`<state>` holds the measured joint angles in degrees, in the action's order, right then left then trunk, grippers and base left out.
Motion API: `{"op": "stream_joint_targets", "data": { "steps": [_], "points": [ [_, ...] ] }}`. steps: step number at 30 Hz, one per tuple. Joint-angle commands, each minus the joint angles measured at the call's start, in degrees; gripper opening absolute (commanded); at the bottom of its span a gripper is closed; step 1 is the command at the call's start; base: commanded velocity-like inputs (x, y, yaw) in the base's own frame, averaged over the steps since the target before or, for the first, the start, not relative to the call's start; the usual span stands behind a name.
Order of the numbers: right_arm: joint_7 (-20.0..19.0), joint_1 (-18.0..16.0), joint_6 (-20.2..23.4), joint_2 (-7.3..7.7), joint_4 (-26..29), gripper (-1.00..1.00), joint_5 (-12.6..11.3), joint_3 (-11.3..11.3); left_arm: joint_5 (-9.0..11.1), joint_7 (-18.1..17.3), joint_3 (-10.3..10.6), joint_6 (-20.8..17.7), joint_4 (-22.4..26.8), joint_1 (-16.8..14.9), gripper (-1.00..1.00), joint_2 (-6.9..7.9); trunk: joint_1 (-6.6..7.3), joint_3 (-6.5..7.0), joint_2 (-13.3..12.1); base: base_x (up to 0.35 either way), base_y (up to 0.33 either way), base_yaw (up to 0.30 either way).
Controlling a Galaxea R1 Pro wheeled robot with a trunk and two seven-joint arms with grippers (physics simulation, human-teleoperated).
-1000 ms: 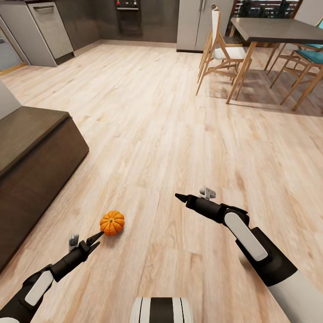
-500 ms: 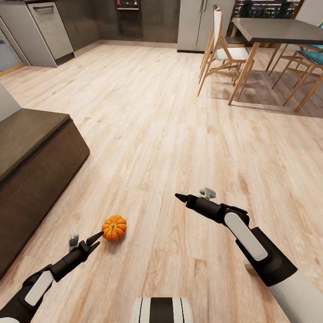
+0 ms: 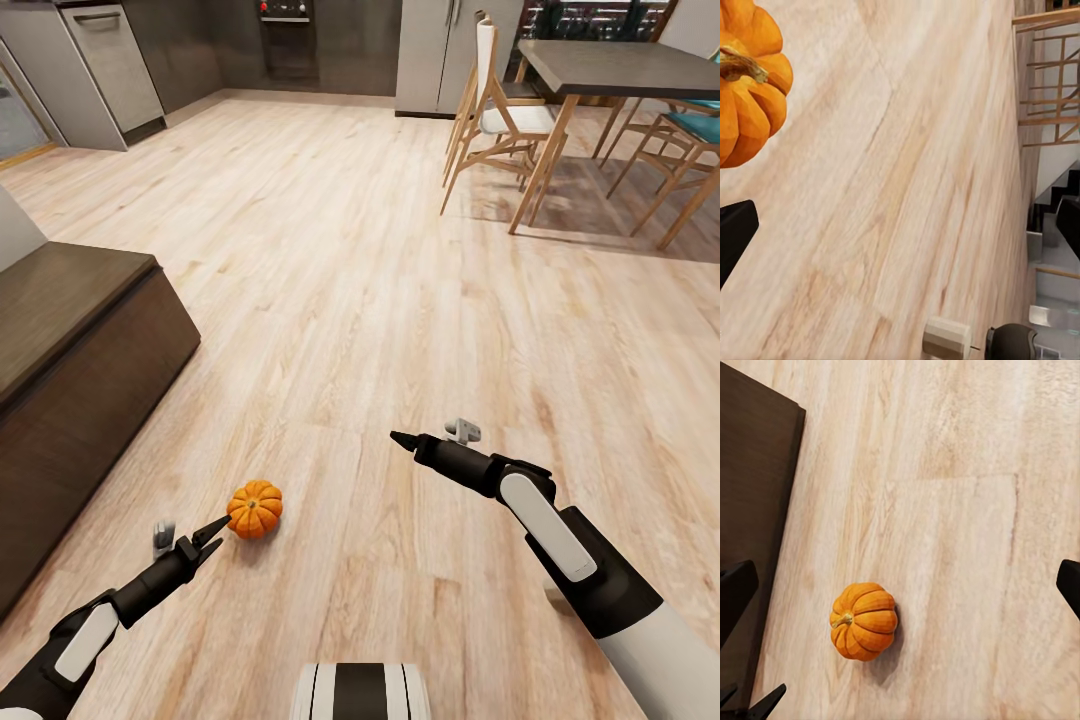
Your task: Place each of the two pumpkins and all three candles from the living room inside a cabinet in the living room (use any cabinet), then make sure every cabinet is closed, and position the cauldron so it is next to a table in the living room.
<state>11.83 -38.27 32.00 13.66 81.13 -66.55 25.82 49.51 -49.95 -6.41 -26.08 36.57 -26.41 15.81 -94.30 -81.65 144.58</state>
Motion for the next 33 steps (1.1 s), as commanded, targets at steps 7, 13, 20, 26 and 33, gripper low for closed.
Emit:
{"op": "stream_joint_targets", "data": {
  "steps": [7,13,20,26,33],
  "points": [
    [0.56,-0.05,-0.01,0.05,0.08,1.00,-0.60,0.10,0.26,-0.06,0.00,-0.51,-0.01,-0.04,1.00,-0.06,-0.12,-1.15,0.08,0.000,0.000,0.000],
    [0.56,-0.05,-0.01,0.05,0.08,1.00,-0.60,0.10,0.31,-0.06,-0.02,-0.53,-0.01,-0.03,1.00,-0.08,-0.12,-1.15,0.08,0.000,0.000,0.000],
    [0.56,-0.05,-0.01,0.05,0.08,1.00,-0.60,0.10,0.32,-0.01,-0.02,-0.47,-0.01,0.00,1.00,-0.08,-0.22,-2.03,0.14,0.000,0.000,0.000],
    [0.56,-0.05,-0.01,0.05,0.08,1.00,-0.60,0.10,0.37,0.14,-0.07,-0.47,-0.27,-0.03,1.00,0.00,-0.38,-3.36,0.22,0.000,0.000,0.000],
    [0.56,-0.05,-0.01,0.05,0.08,1.00,-0.60,0.10,0.28,0.41,-0.07,-0.46,-0.36,-0.02,1.00,-0.07,-0.56,-4.91,0.31,0.000,0.000,0.000]
  ]
}}
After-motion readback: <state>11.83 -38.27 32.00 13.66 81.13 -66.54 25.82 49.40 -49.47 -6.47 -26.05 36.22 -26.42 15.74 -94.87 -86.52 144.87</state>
